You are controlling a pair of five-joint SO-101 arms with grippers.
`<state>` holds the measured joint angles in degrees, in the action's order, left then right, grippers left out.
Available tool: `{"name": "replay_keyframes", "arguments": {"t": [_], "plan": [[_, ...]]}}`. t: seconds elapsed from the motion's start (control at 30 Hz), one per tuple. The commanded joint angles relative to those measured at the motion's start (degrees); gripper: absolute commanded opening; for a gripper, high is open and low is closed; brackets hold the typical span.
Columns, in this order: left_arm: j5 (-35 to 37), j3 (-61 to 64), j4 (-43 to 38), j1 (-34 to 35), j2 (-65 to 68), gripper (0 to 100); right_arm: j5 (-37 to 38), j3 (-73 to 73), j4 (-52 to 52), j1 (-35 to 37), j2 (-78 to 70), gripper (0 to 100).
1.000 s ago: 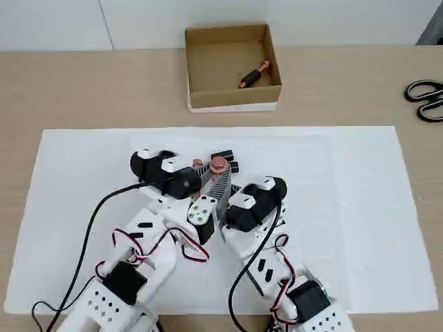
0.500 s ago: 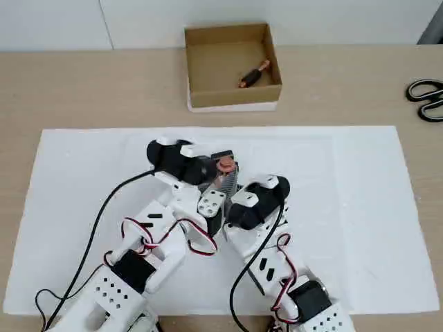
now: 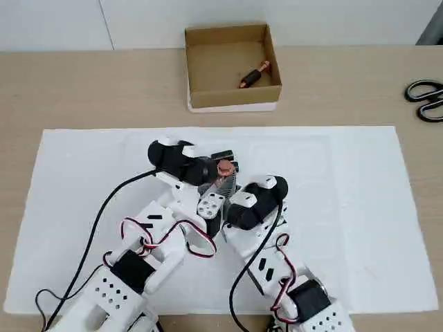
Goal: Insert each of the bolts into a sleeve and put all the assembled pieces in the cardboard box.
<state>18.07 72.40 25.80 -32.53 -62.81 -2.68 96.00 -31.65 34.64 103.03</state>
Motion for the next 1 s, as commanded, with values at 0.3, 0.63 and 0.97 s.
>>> {"name": "replay_keyframes", "arguments": {"t": [0.3, 0.63, 0.97], "plan": [[0.4, -0.5, 1.0, -0.1, 0.4, 1, -0.2, 0.4, 0.0, 0.6, 0.9, 0.3], [0.4, -0.7, 7.1, -0.2, 0.3, 16, -0.2, 0.4, 0.0, 0.6, 0.9, 0.3], [0.3, -4.3, 7.6, 1.7, 0.3, 18, -0.2, 0.4, 0.0, 0.6, 0.8, 0.3]]}}
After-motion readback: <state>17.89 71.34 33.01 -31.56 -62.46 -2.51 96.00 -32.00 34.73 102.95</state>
